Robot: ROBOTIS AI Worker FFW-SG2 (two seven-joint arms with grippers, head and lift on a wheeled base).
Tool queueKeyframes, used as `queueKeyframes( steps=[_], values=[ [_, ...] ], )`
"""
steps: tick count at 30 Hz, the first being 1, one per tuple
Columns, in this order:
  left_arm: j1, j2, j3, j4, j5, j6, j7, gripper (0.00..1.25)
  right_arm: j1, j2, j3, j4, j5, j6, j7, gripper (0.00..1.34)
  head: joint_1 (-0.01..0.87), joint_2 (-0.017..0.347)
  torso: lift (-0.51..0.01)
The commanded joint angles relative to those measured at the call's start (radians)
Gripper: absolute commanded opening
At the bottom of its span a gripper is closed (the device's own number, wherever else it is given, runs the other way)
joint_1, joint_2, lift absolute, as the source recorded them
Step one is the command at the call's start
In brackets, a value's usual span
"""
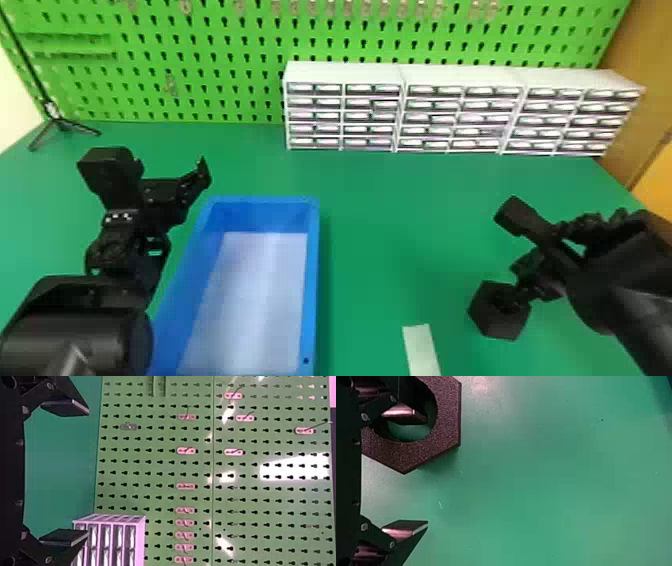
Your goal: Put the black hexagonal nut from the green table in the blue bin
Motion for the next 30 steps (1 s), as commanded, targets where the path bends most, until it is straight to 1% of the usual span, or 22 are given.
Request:
queueKeyframes(
  steps=[1, 2, 5, 8, 13, 22, 24, 30],
  values=[
    [0.000, 0.000, 0.002, 0.000, 0.001, -0.001, 0.000, 1.05, 0.001, 0.000, 0.003, 0.000, 0.000, 0.002, 0.000, 0.79, 0.686, 0.028, -0.096],
    [0.000, 0.000, 0.002, 0.000, 0.001, -0.001, -0.001, 1.05, 0.003, 0.001, 0.003, 0.000, 0.000, 0.003, 0.000, 0.73, 0.686, 0.028, -0.096],
    [0.001, 0.000, 0.003, 0.000, 0.001, -0.002, 0.000, 1.05, 0.004, 0.000, 0.004, 0.000, -0.001, 0.005, 0.002, 0.64, 0.686, 0.028, -0.096],
    [0.005, 0.000, 0.003, 0.000, 0.001, -0.002, 0.000, 1.05, 0.007, -0.002, 0.006, -0.006, -0.001, 0.016, 0.002, 0.51, 0.686, 0.028, -0.096],
    [0.005, 0.000, 0.003, 0.000, 0.001, -0.002, 0.000, 1.05, 0.007, -0.005, 0.004, -0.012, -0.001, 0.028, 0.003, 0.39, 0.686, 0.028, -0.096],
    [0.005, 0.000, 0.003, 0.000, 0.001, -0.002, 0.000, 1.05, 0.009, -0.010, 0.007, -0.034, 0.006, 0.049, 0.008, 0.38, 0.686, 0.028, -0.096],
    [0.003, 0.000, 0.002, 0.000, 0.001, -0.002, 0.000, 1.05, 0.007, -0.016, 0.012, -0.043, 0.013, 0.060, 0.019, 0.38, 0.686, 0.028, -0.096],
    [0.003, 0.000, 0.003, 0.000, 0.001, -0.002, 0.000, 1.05, -0.008, -0.039, 0.024, -0.072, 0.065, 0.092, 0.068, 0.38, 0.686, 0.028, -0.096]
  ],
)
